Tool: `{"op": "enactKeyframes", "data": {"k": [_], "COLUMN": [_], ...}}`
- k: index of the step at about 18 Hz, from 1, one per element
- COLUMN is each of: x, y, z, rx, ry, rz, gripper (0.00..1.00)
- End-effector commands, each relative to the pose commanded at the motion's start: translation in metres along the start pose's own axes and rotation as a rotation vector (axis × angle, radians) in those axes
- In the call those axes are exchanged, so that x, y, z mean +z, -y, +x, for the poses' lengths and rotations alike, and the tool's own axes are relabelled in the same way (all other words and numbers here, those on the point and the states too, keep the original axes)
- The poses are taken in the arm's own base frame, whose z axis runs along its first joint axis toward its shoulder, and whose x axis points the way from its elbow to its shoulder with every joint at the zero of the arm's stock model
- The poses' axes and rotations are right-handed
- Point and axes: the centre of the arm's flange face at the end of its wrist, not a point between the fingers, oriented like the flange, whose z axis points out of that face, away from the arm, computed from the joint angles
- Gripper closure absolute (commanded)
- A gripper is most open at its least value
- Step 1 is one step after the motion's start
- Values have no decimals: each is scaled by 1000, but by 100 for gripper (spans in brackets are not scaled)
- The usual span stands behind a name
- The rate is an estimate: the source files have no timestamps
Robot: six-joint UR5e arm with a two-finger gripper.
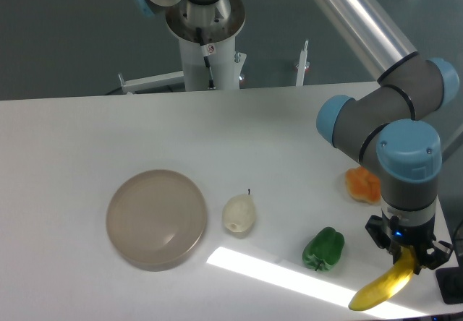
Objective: Place bananas on a plate
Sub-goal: 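Lift the held yellow banana with the gripper, then carry the banana over the beige plate and lower it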
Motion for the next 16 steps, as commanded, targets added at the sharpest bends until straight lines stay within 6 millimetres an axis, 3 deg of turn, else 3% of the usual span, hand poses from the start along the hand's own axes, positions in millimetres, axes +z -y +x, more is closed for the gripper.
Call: {"op": "enactKeyframes", "data": {"k": [6,10,16], "x": [-6,-25,-72], "y": [0,-1,29], "z": [2,7,59], "rx": [-8,-31,-144], "ry": [-1,-2,-35], "rz": [3,10,51], "gripper": [79,79,80]}}
